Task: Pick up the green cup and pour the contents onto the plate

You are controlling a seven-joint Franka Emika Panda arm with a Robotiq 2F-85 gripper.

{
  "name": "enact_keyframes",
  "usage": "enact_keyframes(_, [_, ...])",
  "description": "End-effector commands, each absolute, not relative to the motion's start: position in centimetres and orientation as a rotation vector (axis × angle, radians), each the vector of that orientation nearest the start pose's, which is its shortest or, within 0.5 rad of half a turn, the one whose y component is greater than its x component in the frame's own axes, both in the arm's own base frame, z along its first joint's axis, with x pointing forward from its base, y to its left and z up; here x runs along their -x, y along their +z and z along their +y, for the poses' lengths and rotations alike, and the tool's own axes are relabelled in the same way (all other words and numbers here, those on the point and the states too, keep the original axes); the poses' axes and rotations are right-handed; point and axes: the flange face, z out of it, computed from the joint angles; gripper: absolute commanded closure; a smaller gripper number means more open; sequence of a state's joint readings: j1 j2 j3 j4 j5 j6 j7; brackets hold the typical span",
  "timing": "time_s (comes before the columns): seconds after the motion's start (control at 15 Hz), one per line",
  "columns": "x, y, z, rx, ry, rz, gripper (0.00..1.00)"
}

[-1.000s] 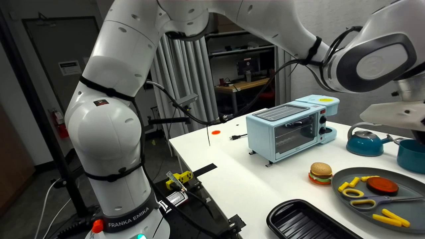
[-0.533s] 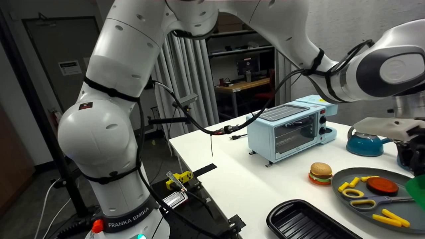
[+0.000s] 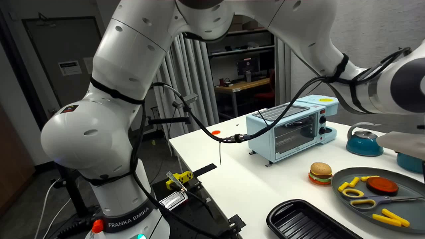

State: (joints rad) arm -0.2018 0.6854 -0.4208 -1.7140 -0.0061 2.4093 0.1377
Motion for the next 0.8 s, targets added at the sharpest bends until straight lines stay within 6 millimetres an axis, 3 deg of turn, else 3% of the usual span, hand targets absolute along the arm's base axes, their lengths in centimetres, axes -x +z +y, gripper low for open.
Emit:
enact_keyframes(0.0, [-58.0,20.6,-38.2,3.196,0.066,1.091,0.48])
enact_keyframes(0.4, [-59.2,17.0,-37.8,3.156,0.113,1.041,0.48])
enact_keyframes(0.53, [-59.5,16.8,-37.9,3.158,0.117,1.039,0.48])
enact_keyframes(0.6, [-59.6,16.8,-37.9,3.155,0.139,1.037,0.1])
enact_keyframes(0.73, [-59.8,16.8,-38.0,3.156,0.166,1.036,0.0])
